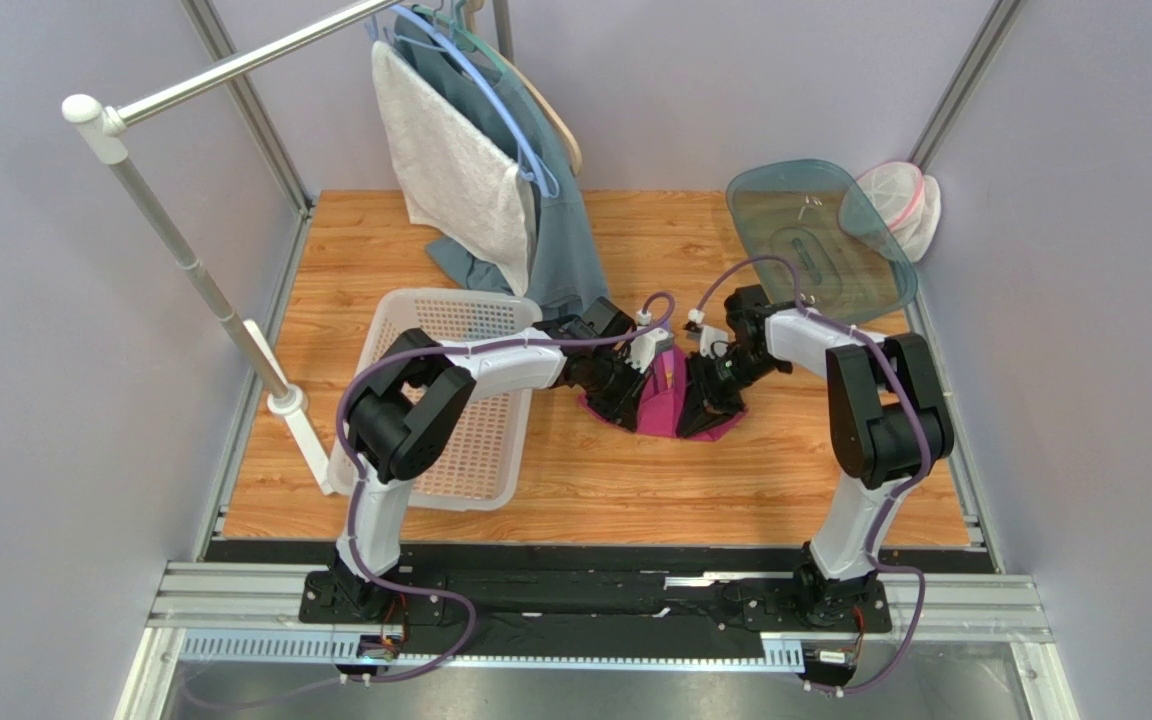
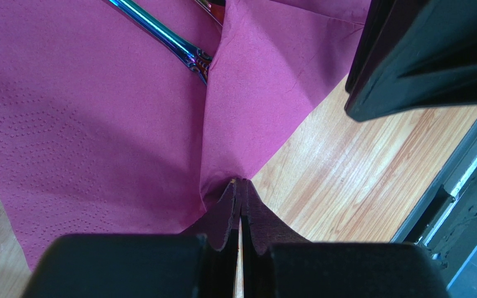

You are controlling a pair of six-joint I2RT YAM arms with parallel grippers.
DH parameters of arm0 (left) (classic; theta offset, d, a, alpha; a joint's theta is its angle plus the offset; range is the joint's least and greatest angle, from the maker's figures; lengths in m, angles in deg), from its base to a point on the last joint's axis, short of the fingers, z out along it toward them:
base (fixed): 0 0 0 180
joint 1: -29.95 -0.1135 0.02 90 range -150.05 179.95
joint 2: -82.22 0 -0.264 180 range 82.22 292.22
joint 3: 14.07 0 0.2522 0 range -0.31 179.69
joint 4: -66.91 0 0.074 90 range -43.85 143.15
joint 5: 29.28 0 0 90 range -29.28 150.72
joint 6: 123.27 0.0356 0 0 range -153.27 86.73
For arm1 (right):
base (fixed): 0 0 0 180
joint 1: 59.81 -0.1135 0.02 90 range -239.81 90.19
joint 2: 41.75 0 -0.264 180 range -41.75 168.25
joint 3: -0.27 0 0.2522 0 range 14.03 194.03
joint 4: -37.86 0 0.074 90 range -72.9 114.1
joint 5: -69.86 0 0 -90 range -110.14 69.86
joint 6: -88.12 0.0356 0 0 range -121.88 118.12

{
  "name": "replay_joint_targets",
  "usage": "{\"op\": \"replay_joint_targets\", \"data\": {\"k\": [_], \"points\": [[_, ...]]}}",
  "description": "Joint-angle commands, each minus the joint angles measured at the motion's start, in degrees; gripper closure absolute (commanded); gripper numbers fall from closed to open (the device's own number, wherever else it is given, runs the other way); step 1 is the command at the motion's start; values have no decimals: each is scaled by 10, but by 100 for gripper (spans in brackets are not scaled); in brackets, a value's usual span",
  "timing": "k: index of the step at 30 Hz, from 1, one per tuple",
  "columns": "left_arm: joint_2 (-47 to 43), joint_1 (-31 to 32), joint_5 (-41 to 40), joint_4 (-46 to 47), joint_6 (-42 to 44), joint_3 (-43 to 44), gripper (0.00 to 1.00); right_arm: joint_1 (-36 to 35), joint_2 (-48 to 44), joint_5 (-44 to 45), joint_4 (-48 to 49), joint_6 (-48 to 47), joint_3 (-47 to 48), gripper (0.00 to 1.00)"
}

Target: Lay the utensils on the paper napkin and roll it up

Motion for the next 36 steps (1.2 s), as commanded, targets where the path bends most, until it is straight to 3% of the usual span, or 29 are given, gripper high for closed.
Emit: {"op": "replay_joint_targets", "data": {"k": [1, 11, 28, 36], "points": [[16, 0, -10, -27, -1, 0, 98, -8, 8, -3, 25, -1, 1, 83], [9, -1, -7, -23, 4, -14, 98, 8, 47, -2, 35, 2, -6, 84], [7, -3, -5, -20, 7, -20, 98, 102, 41, -37, -26, -44, -36, 85], [5, -3, 5, -19, 2, -18, 98, 82, -14, -84, -5, -24, -13, 85]]}}
